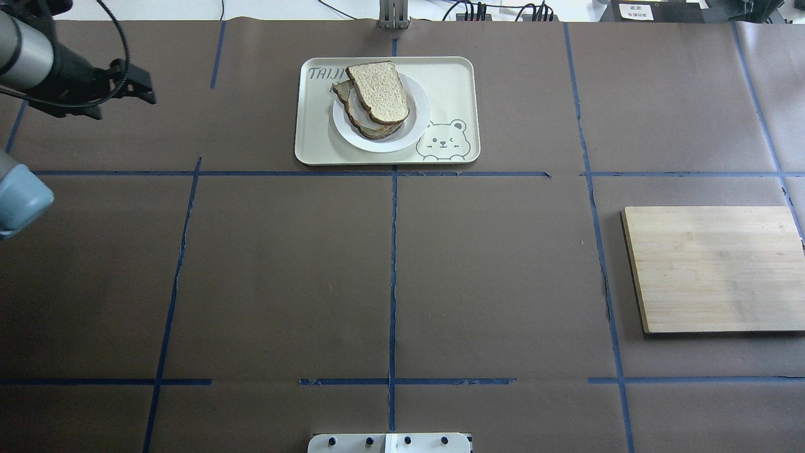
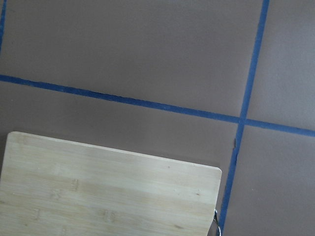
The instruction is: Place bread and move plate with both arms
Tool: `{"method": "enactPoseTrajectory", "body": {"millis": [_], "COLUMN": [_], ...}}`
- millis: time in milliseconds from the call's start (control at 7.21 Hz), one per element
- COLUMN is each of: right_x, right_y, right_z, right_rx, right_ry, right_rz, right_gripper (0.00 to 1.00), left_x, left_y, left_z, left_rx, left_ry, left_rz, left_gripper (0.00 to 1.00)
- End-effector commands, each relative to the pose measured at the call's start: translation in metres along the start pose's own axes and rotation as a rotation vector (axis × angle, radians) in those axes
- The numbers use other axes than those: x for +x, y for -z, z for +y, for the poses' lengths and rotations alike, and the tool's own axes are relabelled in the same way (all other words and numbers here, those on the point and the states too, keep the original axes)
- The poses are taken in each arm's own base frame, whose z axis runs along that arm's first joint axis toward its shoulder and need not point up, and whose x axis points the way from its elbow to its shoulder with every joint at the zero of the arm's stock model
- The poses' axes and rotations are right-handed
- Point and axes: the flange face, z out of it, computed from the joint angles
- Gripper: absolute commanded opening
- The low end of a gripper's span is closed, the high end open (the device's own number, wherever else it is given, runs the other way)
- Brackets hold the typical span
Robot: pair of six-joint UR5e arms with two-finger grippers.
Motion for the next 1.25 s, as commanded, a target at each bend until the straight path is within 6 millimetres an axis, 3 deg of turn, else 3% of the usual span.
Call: {"method": "enactPoseTrajectory", "body": {"millis": [0,139,277,416,694,832,971,1110], "right_x": [0.049,0.065,0.075,0.077,0.076,0.076,0.076,0.076], "right_y": [-0.007,-0.013,-0.025,-0.028,-0.029,-0.029,-0.029,-0.029], "right_z": [0.036,0.059,0.083,0.089,0.09,0.091,0.091,0.091], "right_rx": [-0.013,0.005,0.027,0.031,0.029,0.029,0.029,0.029], "right_ry": [-0.096,-0.101,-0.09,-0.09,-0.093,-0.095,-0.095,-0.094], "right_rz": [-0.013,-0.013,-0.012,-0.017,-0.037,-0.044,-0.044,-0.044], "right_gripper": [1.0,1.0,1.0,1.0,1.0,1.0,1.0,1.0], "left_x": [-0.135,-0.195,-0.237,-0.277,-0.33,-0.352,-0.395,-0.406], "left_y": [0.016,0.031,0.039,0.047,0.035,0.028,0.022,0.02], "left_z": [-0.004,-0.016,-0.025,-0.031,-0.028,-0.019,-0.004,0.003], "left_rx": [-0.076,-0.139,-0.211,-0.266,-0.346,-0.378,-0.398,-0.404], "left_ry": [-0.289,-0.335,-0.355,-0.345,-0.339,-0.323,-0.307,-0.304], "left_rz": [-0.164,-0.162,-0.16,-0.187,-0.166,-0.053,-0.011,-0.008], "left_gripper": [1.0,1.0,1.0,1.0,1.0,1.0,1.0,1.0]}}
